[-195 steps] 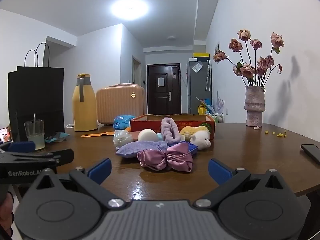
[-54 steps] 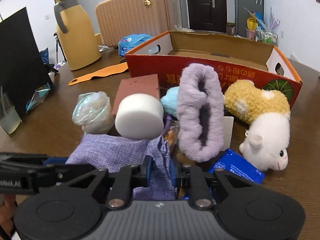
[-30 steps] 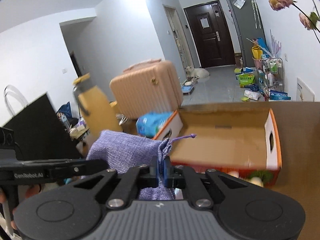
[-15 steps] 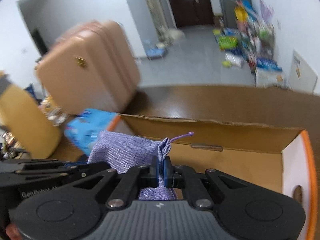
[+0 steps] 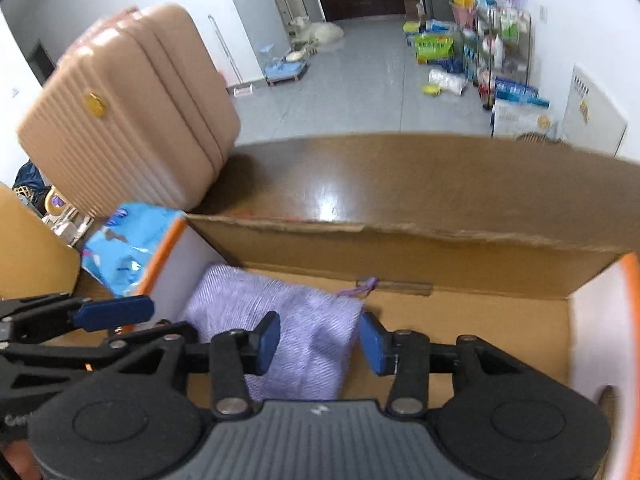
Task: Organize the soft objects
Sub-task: 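Carry the lavender pouch into the cardboard box and open both grippers, then grasp the pink satin scrunchie with both grippers together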
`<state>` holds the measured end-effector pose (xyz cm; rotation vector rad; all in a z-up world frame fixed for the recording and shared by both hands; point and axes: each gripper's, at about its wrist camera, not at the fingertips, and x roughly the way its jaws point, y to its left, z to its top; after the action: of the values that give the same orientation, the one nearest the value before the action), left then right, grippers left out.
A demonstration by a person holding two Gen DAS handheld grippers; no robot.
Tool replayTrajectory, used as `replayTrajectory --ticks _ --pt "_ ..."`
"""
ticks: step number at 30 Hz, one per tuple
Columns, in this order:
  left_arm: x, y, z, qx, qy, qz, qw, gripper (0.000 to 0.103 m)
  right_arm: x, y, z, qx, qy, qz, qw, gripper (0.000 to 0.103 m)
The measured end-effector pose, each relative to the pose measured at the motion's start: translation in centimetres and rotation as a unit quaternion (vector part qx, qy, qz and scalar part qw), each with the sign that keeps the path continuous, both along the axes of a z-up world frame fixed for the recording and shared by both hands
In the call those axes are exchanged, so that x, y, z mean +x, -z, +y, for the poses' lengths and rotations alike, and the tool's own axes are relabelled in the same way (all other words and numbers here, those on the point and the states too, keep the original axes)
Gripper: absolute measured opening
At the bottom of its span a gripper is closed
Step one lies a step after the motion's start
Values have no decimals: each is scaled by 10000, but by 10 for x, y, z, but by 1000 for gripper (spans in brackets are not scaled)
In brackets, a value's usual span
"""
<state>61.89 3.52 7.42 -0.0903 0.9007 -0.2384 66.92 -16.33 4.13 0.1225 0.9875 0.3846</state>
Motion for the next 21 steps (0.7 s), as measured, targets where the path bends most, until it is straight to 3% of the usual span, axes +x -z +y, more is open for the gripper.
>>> replayTrajectory --ticks 4,10,16,21 --pt "-40 -30 7 154 65 -233 9996 56 -33 -45 -27 -117 74 -332 9994 52" --pt "-120 -68 26 292 12 -595 9978 69 -113 -98 -66 -424 73 -776 9961 55" --pt "-197 -77 28 453 -63 -622 9970 73 -194 -116 -91 -415 100 -927 9948 58" --pt "-270 -62 22 348 -62 -797 9962 78 -267 -107 -98 -256 -53 -1172 9928 65"
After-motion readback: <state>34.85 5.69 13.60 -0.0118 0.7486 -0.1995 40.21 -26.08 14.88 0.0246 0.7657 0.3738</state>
